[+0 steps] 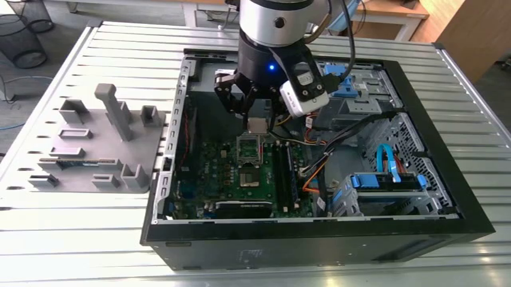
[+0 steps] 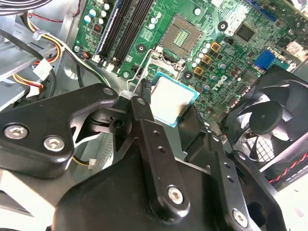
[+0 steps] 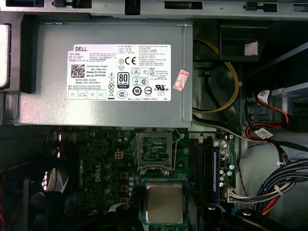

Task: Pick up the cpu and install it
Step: 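Place the cpu into insertion slot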

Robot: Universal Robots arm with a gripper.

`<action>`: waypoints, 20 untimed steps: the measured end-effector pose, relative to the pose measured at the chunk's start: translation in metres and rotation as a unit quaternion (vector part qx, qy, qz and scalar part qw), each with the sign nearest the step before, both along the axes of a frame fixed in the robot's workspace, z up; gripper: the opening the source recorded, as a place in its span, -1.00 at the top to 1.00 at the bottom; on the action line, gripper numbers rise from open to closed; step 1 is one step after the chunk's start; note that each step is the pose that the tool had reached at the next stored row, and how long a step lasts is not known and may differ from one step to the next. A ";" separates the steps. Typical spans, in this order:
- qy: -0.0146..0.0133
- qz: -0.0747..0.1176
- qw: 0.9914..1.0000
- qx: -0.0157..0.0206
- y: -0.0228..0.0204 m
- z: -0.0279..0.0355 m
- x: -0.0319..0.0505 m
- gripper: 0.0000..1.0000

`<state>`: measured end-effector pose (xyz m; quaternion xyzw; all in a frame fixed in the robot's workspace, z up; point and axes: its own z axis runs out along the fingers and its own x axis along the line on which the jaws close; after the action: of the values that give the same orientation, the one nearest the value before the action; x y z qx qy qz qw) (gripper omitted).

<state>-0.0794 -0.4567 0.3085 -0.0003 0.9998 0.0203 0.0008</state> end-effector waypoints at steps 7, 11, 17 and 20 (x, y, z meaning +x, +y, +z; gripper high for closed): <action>0.000 0.000 1.000 0.000 0.0000 0.0001 0.0000 0.06; 0.000 0.000 1.000 0.000 -0.0014 -0.0014 0.0000 0.06; 0.000 0.000 1.000 0.000 -0.0036 -0.0095 0.0000 0.06; 0.000 0.000 1.000 -0.001 -0.0043 -0.0136 0.0000 0.06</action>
<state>-0.0794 -0.4610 0.2949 -0.0003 0.9998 0.0196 0.0007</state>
